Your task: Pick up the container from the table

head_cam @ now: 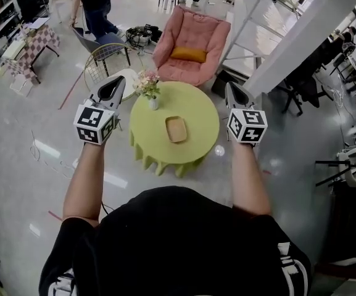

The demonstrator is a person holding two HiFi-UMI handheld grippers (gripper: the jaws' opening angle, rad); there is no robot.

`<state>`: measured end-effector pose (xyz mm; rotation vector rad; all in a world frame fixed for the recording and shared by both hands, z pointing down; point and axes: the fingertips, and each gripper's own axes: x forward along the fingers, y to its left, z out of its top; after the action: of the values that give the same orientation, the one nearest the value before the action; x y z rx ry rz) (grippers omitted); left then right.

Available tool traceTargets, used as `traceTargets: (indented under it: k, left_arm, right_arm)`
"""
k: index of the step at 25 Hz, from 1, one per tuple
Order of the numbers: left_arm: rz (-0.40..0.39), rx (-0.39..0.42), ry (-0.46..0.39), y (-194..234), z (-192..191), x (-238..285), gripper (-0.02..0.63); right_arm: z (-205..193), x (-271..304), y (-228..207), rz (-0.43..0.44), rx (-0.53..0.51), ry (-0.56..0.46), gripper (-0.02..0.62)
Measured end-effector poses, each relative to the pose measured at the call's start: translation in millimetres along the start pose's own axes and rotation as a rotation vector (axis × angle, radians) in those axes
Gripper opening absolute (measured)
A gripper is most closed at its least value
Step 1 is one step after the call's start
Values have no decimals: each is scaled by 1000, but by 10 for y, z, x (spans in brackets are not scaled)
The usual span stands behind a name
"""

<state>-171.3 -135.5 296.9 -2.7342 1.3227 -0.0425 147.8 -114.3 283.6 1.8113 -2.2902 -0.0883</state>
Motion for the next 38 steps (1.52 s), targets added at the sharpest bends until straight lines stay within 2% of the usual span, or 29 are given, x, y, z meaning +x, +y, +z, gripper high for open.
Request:
traceTargets:
  k: [8, 24, 32, 38]
  left_arm:
    - [-12, 9, 24, -222, -12, 478, 18]
    - [118, 27, 28, -332, 94, 1571, 18]
    - [178, 49, 66, -390, 60, 1819, 18]
    - [231, 72, 77, -462, 104, 1791, 18]
  right_arm:
    - [-16, 196, -394, 11, 8, -19, 8]
    - [-274, 1068, -1491, 92, 43, -15, 8]
    - [-366, 1472, -1726, 173, 75, -31, 8]
    - [-428, 1624, -1807, 216, 93, -44, 8]
